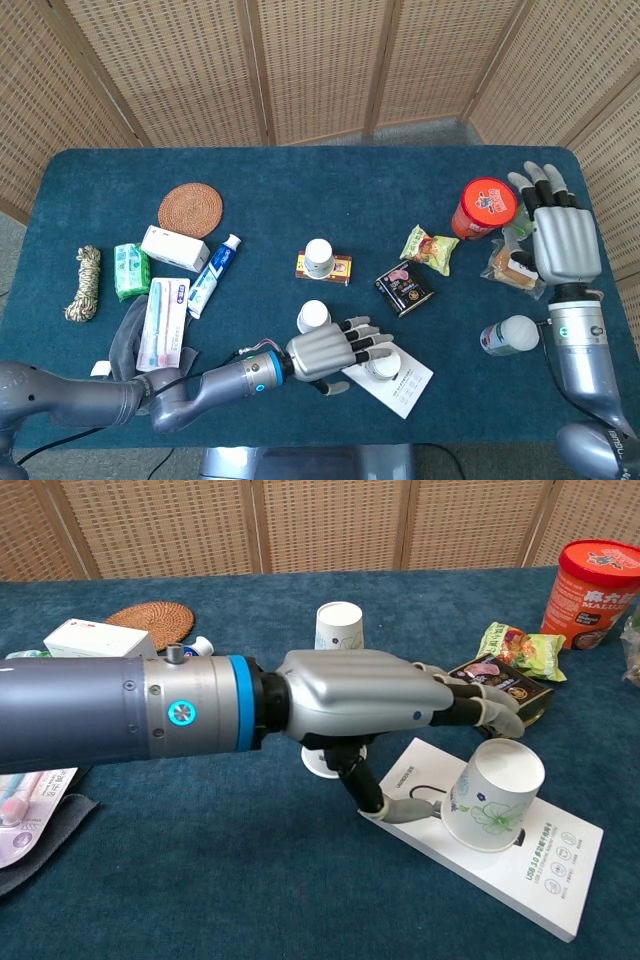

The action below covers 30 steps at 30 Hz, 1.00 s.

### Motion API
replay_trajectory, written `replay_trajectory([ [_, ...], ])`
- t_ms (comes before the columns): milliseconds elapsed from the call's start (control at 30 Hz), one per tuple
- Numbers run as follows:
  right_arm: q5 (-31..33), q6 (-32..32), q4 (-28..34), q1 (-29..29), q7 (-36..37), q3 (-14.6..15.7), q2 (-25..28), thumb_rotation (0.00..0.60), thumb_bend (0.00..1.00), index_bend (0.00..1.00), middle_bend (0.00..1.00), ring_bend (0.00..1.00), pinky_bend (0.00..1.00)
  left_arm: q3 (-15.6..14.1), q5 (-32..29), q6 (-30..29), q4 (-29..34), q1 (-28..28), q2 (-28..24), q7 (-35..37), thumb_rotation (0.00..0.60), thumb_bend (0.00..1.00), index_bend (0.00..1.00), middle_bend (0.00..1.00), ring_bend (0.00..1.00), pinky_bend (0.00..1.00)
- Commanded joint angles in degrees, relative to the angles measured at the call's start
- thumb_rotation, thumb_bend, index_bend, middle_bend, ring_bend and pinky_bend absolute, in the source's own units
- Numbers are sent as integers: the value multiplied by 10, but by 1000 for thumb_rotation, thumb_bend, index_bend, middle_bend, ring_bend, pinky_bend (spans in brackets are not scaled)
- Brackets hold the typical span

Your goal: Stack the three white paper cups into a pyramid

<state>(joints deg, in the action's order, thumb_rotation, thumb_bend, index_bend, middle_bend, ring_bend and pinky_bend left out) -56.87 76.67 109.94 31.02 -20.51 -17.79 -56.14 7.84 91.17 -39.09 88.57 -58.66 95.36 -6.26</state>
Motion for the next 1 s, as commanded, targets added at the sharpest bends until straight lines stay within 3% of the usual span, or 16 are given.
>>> replay_trajectory([
  [33, -1, -1, 0, -2, 2, -2, 3, 600, 489, 153, 93, 9, 283, 8, -10, 4, -21, -16, 24, -10, 458, 451, 0, 0, 0, 0],
  [233, -1, -3, -1, -6, 7, -5, 9, 600, 487, 154, 93, 9, 283, 18, -27, 10, -52, -38, 59, -14, 470, 451, 0, 0, 0, 0],
  [367, 0, -5, -3, -9, 11, -6, 10, 600, 489, 154, 93, 9, 283, 22, -36, 10, -66, -48, 77, -12, 534, 450, 8, 0, 0, 39],
  [500, 0, -9, -7, -11, 16, -6, 10, 600, 488, 153, 93, 9, 283, 23, -43, 5, -82, -55, 92, -10, 596, 451, 84, 0, 0, 129],
  [1000, 0, -13, -10, -20, 26, -6, 12, 600, 488, 156, 93, 9, 284, 25, -65, -10, -134, -67, 135, 7, 600, 476, 329, 4, 28, 385],
])
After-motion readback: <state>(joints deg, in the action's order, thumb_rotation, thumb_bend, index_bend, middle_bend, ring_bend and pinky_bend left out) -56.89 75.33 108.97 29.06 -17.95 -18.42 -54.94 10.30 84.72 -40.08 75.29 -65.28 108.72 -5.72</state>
